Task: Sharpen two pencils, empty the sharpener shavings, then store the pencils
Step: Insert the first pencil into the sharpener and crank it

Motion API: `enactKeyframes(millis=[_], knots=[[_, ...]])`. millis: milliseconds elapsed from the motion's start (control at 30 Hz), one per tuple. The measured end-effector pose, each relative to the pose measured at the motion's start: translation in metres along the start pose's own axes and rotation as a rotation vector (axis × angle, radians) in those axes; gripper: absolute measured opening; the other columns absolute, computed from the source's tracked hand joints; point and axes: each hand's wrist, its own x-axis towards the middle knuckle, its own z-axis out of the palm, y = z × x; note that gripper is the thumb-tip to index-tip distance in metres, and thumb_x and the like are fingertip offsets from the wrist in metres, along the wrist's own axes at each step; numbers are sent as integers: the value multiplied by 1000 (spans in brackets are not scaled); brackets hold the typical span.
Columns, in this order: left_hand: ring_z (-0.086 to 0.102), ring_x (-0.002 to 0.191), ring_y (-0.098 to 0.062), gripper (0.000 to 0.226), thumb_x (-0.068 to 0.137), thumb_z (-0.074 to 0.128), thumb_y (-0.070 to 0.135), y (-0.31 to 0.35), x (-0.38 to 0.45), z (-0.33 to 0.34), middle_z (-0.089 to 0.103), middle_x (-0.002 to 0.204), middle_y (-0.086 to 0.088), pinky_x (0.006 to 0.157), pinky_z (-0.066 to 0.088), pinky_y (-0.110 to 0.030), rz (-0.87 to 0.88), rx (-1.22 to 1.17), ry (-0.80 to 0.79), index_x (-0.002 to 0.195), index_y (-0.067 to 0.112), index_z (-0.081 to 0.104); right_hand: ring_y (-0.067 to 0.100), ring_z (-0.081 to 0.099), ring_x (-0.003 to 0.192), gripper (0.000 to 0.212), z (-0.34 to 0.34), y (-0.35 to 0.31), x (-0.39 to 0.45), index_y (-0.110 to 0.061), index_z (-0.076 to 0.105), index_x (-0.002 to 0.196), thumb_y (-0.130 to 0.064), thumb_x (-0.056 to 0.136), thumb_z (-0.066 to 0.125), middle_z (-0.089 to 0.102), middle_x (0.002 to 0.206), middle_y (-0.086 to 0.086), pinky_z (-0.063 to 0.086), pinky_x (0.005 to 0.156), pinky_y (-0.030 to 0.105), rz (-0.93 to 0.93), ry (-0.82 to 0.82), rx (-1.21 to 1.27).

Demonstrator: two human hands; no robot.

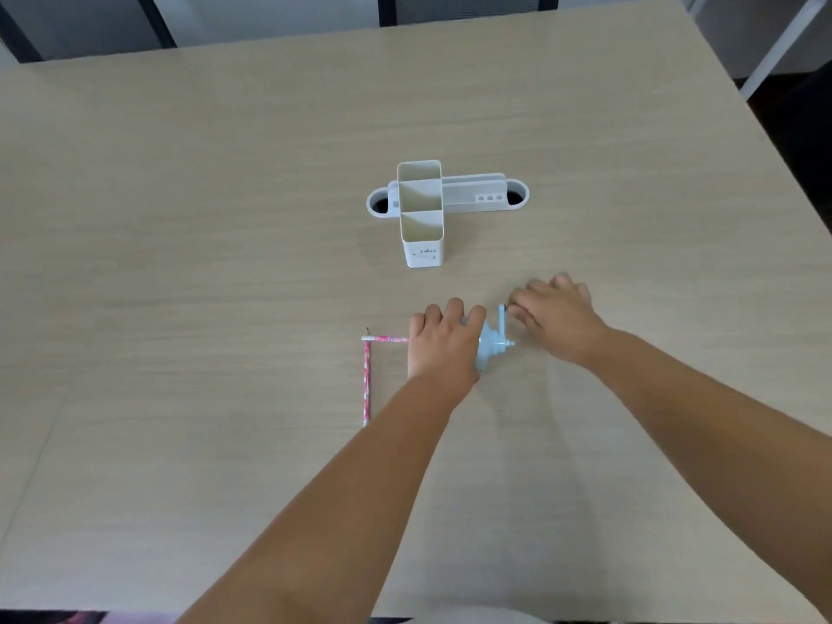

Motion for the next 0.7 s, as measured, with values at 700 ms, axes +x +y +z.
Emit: enactKeyframes(millis=[700], knots=[[47, 93, -28, 73, 58, 81, 23, 2, -2, -4, 47, 112, -3, 80, 31, -35, -38, -23, -14, 119, 21, 43, 19, 48, 86, 28, 8, -10, -49, -14, 57, 95, -29, 98, 34, 47, 70, -8, 41, 77, 34, -208, -334, 88]])
